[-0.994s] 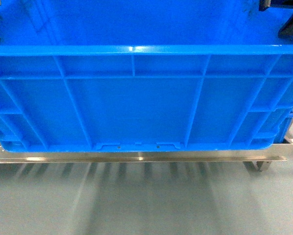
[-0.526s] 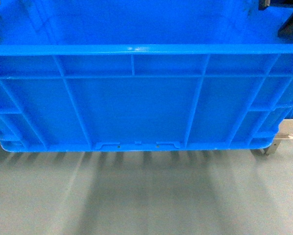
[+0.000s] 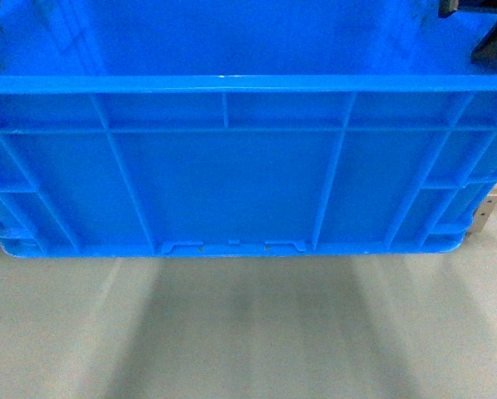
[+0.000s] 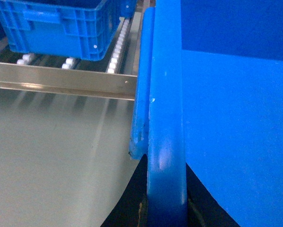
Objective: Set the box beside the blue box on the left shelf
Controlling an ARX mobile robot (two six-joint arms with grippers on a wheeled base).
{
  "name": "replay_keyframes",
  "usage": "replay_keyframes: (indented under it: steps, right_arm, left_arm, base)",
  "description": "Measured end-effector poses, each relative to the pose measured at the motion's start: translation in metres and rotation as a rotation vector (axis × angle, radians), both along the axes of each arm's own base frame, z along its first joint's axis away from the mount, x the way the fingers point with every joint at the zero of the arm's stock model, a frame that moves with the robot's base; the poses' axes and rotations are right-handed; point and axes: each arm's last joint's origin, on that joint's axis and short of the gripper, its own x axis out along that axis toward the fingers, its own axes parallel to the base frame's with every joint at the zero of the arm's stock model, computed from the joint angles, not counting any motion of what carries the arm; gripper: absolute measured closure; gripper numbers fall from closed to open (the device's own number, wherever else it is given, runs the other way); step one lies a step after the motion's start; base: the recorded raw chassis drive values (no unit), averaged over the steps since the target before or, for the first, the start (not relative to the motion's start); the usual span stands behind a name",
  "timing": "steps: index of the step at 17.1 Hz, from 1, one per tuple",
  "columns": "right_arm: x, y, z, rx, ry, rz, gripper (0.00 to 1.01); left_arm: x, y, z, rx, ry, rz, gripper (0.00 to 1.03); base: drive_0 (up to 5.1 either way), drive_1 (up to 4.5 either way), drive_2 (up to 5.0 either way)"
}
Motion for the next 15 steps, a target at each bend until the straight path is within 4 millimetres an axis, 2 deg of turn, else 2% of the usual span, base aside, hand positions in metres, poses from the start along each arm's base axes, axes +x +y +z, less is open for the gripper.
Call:
replay_keyframes:
  steps: [15]
  right_arm:
    - [-0.0001,0.0,-0.0003,0.0,0.001,0.0,0.92]
  left_arm:
    - [0.0001,0.0,-0.0002,0.0,0.0,0.0,0.95]
  base:
    - [0.0,0.0,0.0]
